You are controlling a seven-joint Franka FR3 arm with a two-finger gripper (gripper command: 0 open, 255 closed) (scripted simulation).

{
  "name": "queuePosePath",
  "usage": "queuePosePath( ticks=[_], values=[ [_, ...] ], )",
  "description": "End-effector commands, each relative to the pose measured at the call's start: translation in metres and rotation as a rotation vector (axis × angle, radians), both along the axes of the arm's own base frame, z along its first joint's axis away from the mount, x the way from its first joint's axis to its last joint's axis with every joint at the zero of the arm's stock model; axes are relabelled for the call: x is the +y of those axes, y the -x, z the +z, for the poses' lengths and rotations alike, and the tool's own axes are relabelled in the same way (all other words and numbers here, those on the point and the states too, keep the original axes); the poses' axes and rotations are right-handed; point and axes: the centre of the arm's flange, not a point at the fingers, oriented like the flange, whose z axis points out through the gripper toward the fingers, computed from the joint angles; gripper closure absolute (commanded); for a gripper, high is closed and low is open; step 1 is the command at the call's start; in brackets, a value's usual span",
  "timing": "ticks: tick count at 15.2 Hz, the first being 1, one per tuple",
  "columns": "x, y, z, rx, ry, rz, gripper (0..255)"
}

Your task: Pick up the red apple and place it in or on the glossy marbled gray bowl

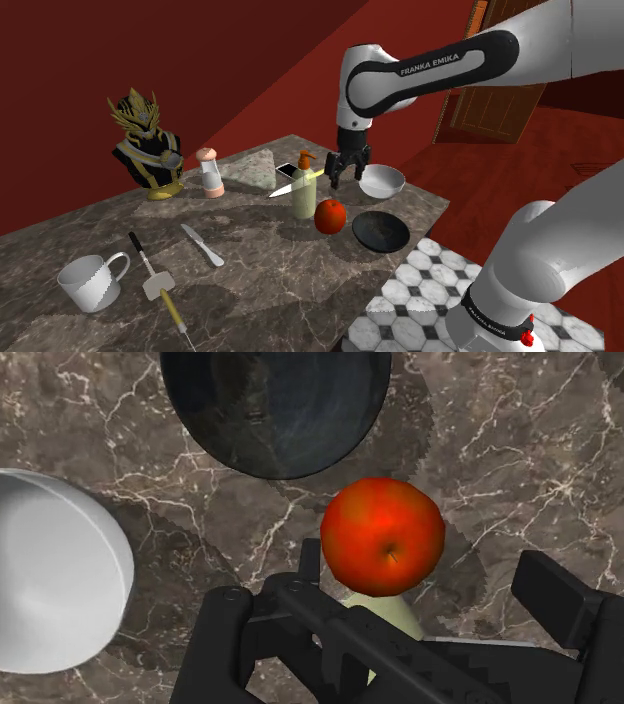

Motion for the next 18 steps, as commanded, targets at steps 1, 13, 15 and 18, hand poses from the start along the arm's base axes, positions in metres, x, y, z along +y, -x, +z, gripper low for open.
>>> queuePosePath(
  ticks=[1, 13, 15, 18],
  values=[
    [0.005, -0.017, -0.017, -0.009, -0.007, -0.019, 0],
    [0.011, -0.027, -0.067, -0.013, -0.012, -0.03, 0],
    [0.011, -0.027, -0.067, -0.013, -0.012, -0.03, 0],
    [0.011, -0.027, -0.067, -0.013, -0.012, -0.03, 0]
  ],
)
